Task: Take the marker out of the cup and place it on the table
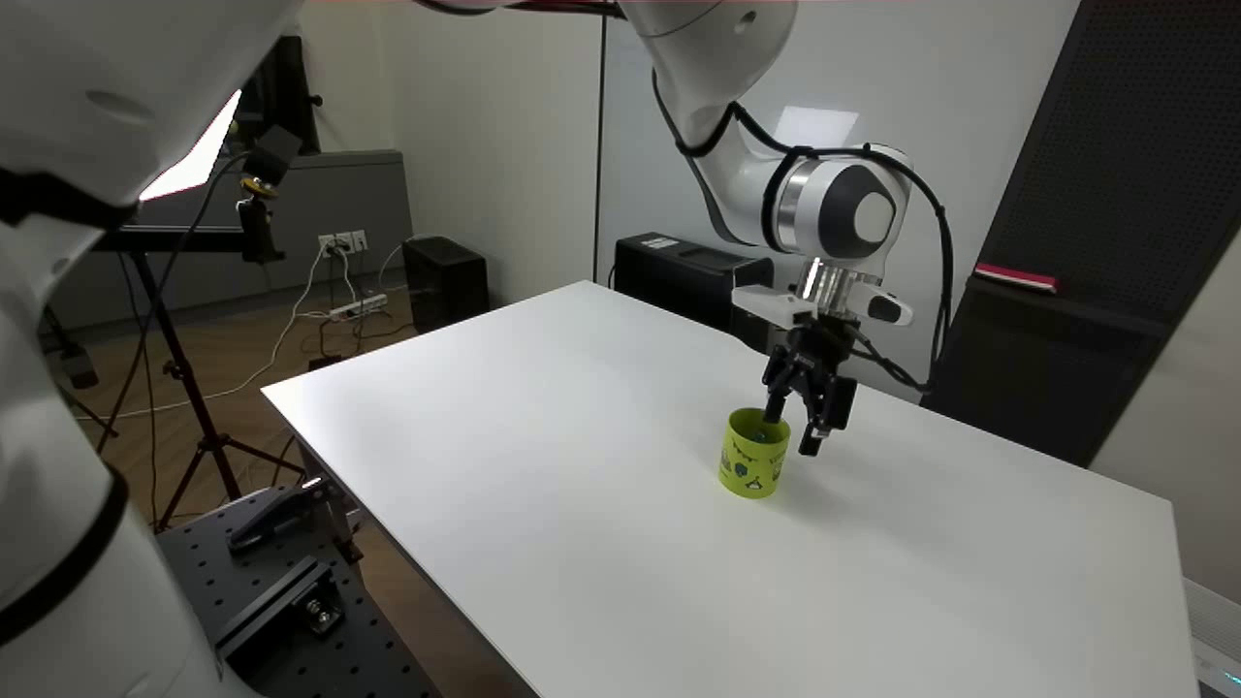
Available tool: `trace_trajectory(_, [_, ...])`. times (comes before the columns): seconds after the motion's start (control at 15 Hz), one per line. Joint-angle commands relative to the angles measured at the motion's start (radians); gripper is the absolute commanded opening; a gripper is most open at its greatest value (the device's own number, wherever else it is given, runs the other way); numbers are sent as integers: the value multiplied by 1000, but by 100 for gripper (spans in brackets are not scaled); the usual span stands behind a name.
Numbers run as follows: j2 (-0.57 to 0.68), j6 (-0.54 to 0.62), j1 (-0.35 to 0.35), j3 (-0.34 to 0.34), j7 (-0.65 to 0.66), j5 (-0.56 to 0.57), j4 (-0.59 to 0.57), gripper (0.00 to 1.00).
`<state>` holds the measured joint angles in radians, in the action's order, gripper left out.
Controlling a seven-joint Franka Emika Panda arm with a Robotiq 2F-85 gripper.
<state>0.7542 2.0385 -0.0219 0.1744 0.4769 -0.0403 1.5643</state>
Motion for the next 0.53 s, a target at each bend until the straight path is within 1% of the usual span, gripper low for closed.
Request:
trace_trajectory(0.0, [-80, 10, 21, 14, 50, 8, 110, 100])
trace_trajectory(0.27, [-113, 40, 32, 23, 60, 22, 162, 100])
trace_trajectory(0.4, [-126, 100, 42, 36, 107, 21, 188, 100])
trace_trajectory(0.47, [-135, 133, 37, 30, 109, 2, 203, 100])
